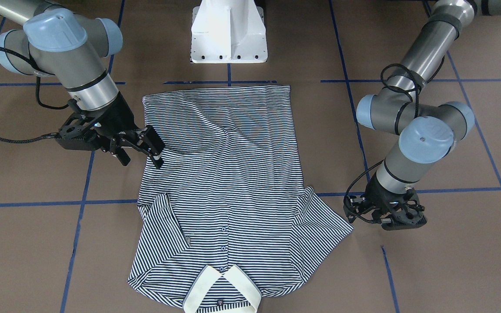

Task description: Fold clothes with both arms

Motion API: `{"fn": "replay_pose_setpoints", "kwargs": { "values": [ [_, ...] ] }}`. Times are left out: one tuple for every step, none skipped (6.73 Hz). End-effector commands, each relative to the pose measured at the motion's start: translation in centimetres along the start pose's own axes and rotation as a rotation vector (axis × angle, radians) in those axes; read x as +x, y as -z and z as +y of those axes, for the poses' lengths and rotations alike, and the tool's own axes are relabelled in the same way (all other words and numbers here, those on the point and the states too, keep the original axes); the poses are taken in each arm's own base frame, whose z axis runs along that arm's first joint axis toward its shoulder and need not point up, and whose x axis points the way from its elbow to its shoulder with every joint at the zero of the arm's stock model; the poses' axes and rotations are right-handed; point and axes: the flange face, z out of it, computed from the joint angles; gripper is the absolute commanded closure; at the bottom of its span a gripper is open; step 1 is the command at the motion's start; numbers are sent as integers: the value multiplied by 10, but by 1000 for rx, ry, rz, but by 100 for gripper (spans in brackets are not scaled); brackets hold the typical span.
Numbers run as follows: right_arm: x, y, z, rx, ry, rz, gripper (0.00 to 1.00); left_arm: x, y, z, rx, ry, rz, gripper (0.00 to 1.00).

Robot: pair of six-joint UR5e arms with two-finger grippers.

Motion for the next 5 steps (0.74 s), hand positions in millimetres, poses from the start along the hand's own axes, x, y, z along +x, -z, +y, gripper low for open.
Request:
{"fn": "replay_pose_setpoints", "kwargs": {
  "values": [
    [2, 0, 1, 1, 0, 2, 0, 9, -22, 9, -23, -5, -22, 35],
    [3, -1, 1, 1, 0, 3, 0, 13, -32, 8, -29, -13, -22, 37],
    [3, -2, 0, 2, -1, 6, 0, 14, -38, 5, -20, -24, -7, 39],
    [3, -2, 0, 2, 1, 5, 0, 20, -36, 1, -16, -32, -3, 42],
    [3, -2, 0, 2, -1, 5, 0, 23, -34, 0, -14, -34, 1, 45]
  ]
}}
